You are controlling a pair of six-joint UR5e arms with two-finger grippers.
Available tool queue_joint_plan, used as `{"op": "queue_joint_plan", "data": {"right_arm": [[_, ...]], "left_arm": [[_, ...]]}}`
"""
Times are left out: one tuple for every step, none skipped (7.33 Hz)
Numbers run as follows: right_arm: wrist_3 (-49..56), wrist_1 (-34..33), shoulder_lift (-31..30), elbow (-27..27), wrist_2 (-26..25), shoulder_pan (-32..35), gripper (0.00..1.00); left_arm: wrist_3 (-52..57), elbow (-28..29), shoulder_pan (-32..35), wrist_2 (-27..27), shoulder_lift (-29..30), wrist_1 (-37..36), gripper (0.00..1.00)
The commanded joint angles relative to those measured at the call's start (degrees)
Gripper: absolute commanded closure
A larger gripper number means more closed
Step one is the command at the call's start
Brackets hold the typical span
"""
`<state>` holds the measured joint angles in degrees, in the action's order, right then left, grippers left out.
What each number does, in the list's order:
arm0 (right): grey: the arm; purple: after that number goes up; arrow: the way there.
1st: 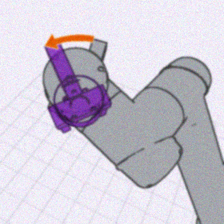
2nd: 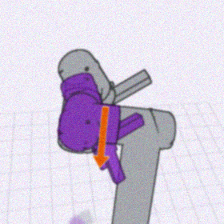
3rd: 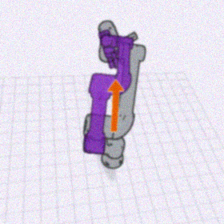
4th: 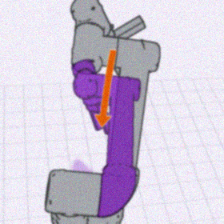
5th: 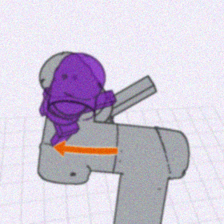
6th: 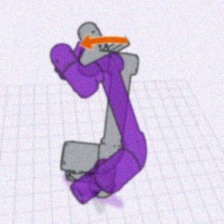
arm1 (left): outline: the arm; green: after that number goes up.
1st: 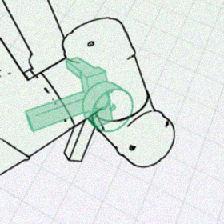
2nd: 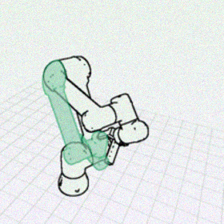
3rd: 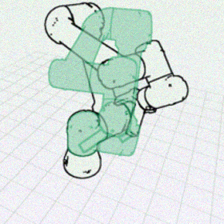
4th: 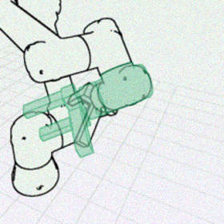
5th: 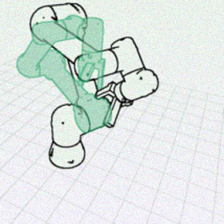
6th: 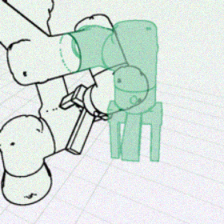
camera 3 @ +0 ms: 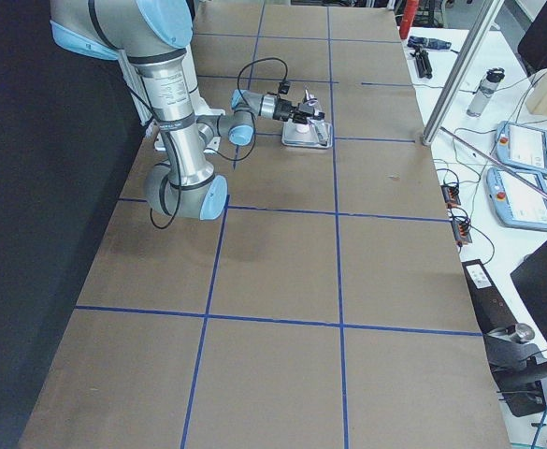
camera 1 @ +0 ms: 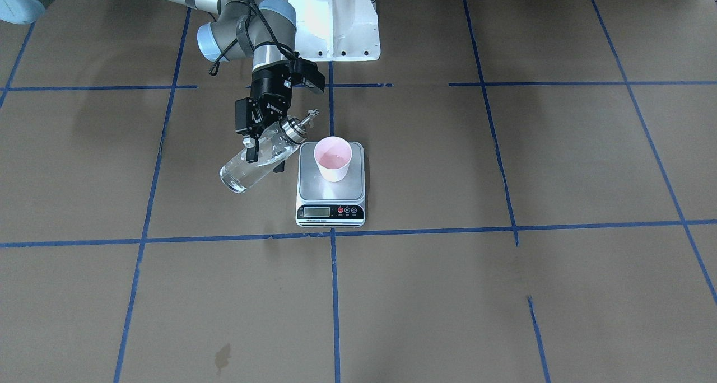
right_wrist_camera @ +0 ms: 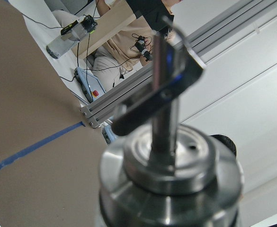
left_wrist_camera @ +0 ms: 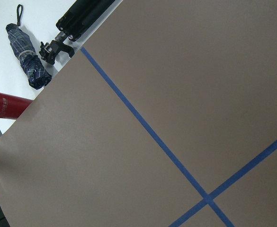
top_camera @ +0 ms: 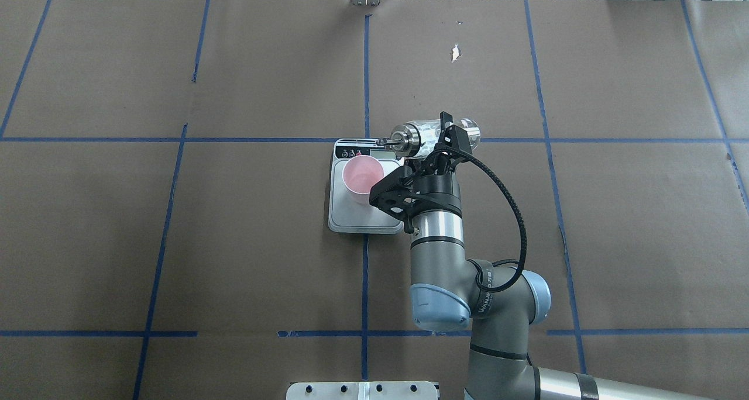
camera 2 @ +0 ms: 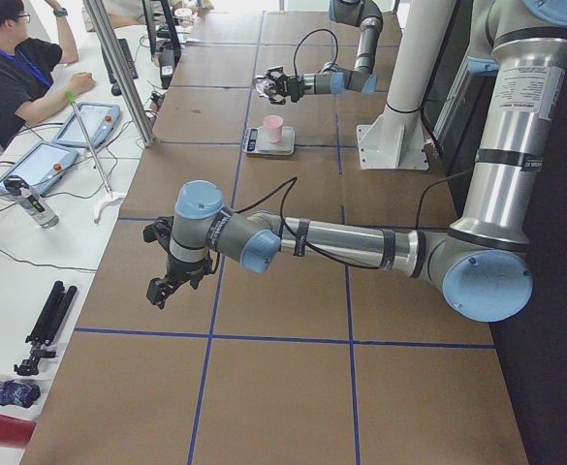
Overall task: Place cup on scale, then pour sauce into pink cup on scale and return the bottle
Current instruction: 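Tip the bottle upright and carry it back to its spot with the right gripper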
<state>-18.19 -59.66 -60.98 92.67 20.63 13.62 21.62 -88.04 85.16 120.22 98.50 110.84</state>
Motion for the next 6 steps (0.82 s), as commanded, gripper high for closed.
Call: {"op": "queue_joint_plan", "data": {"right_arm": [[-15.6,0.8,-4.8,5.5,5.0,0.2,1.00],[-19.1,0.8,-7.6,7.7,5.8,0.4,1.00],[-24.6,0.9,-9.7,9.8,8.3,1.1,1.00],[-27.3,0.8,-13.1,12.1,9.9,1.7,1.00],[-32.2,0.8,-15.9,14.4,12.7,3.1,1.00],[-34.1,0.9,-19.0,16.9,15.7,4.8,1.00]], "left_arm": [[0.0,-0.2,0.4,0.0,0.3,-0.1,0.00],[0.0,-0.3,0.8,0.0,0.5,-0.1,0.00],[0.0,-0.4,1.1,0.0,0.5,-0.1,0.00],[0.1,0.0,1.1,0.1,0.5,0.0,0.00],[0.4,0.2,1.2,0.3,-0.4,-0.6,0.00],[0.7,0.5,1.6,0.4,-1.7,-0.7,0.00]]}}
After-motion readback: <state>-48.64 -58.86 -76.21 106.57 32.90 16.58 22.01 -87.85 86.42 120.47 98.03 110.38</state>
